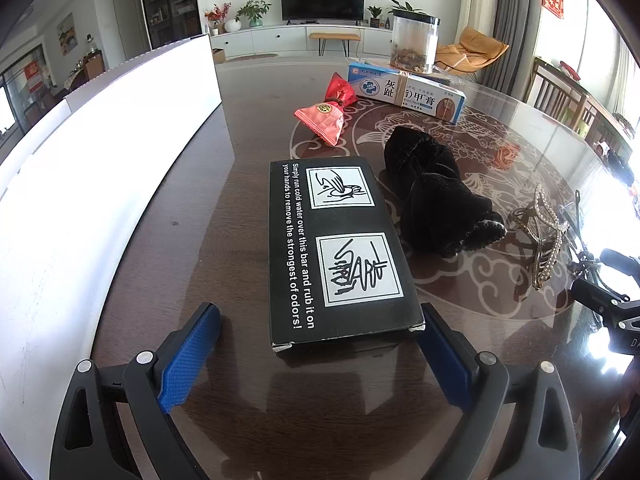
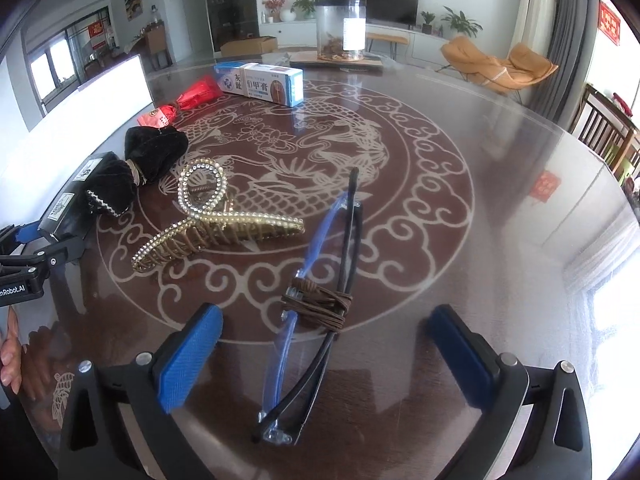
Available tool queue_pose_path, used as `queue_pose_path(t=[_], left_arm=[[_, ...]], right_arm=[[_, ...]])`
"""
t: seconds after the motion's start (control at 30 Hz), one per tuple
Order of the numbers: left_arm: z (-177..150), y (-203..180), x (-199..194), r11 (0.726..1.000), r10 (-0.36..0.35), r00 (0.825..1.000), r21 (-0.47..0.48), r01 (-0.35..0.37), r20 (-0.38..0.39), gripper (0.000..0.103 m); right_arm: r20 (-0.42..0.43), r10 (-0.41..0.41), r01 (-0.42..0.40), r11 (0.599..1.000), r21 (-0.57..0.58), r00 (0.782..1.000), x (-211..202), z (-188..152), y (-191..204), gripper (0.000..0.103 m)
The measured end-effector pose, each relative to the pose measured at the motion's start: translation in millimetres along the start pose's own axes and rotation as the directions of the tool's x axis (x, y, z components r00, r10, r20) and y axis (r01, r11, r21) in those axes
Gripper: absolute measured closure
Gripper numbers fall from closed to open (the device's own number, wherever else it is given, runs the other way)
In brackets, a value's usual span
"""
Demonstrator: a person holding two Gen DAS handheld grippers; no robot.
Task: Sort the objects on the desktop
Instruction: 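Lift the box and glasses with both tools and carry them toward the white bin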
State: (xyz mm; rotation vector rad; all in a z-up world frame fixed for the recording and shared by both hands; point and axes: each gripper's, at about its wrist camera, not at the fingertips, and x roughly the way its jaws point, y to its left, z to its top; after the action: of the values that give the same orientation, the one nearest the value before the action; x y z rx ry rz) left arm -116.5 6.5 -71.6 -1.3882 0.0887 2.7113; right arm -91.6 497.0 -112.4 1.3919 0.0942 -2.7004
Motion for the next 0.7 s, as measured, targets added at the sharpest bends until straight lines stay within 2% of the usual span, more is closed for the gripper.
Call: queue_pose_path(t=[0.47, 0.53, 0.7], left_arm=[[-0.1, 0.1, 0.0, 1.0, 0.0, 1.0, -0.001, 0.0, -0.001, 0.004], [0.4, 0.8, 1.2, 1.0, 0.004, 1.0, -0.006, -0.004, -0.009, 0.0], [0.4, 1.9, 2.2, 1.0, 0.003, 1.0, -0.011, -0.003, -0.012, 0.0]], right_arm=[[0.0, 0.0, 0.0, 1.0, 0.0, 1.0, 0.2, 0.3, 0.1, 0.0], [0.0, 0.0, 0.0, 1.0, 0.0, 1.0, 0.2, 0.3, 0.1, 0.0], [0.0, 0.0, 0.0, 1.0, 0.0, 1.0, 0.3, 0.4, 0.1, 0.0]])
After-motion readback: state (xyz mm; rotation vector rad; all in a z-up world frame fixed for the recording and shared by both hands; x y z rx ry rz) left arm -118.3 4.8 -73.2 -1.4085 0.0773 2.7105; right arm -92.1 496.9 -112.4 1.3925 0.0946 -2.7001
